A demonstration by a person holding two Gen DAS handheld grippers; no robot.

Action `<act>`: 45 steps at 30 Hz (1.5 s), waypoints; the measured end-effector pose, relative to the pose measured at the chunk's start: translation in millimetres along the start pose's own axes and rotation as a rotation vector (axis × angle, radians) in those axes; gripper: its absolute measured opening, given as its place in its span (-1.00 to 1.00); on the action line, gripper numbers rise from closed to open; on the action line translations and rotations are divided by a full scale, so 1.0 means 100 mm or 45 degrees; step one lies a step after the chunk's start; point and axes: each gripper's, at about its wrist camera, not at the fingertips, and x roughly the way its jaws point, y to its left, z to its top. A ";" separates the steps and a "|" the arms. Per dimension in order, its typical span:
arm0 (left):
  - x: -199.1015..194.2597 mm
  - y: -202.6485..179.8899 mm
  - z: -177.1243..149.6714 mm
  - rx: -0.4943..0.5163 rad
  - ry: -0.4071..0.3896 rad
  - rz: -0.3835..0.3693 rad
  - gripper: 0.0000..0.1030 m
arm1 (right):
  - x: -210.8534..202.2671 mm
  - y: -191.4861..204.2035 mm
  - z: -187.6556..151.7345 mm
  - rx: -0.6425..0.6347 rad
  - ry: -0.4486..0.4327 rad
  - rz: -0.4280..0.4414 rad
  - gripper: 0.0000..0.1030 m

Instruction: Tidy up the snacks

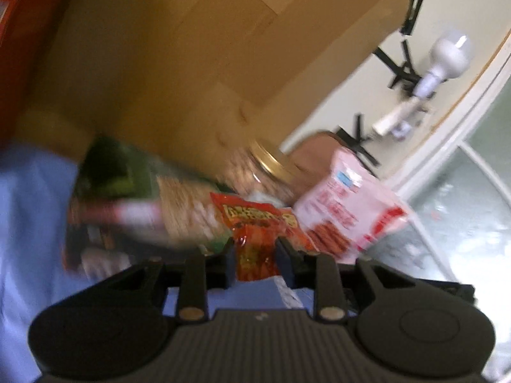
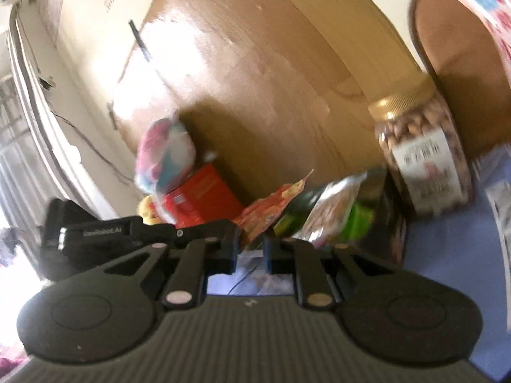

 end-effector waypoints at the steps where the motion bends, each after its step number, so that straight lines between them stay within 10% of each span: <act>1: 0.07 0.02 0.05 0.020 -0.014 0.045 -0.50 | 0.09 -0.02 0.03 -0.020 -0.006 -0.023 -0.59; 7: 0.36 0.04 0.06 0.133 -0.066 0.282 -0.43 | 0.28 -0.16 -0.14 -0.166 -0.125 -0.262 0.03; 22: -0.12 -0.56 -0.70 0.427 -0.143 0.675 0.18 | -0.17 -0.04 -0.18 -0.128 -0.246 -0.364 0.01; 28: -0.26 -0.61 -1.10 0.416 -0.071 0.727 0.67 | -0.43 0.23 -0.53 -0.174 -0.161 -0.397 0.01; 45: -0.52 -0.61 -1.62 0.438 -0.046 0.787 0.90 | -0.79 0.43 -1.21 -0.190 -0.124 -0.535 0.02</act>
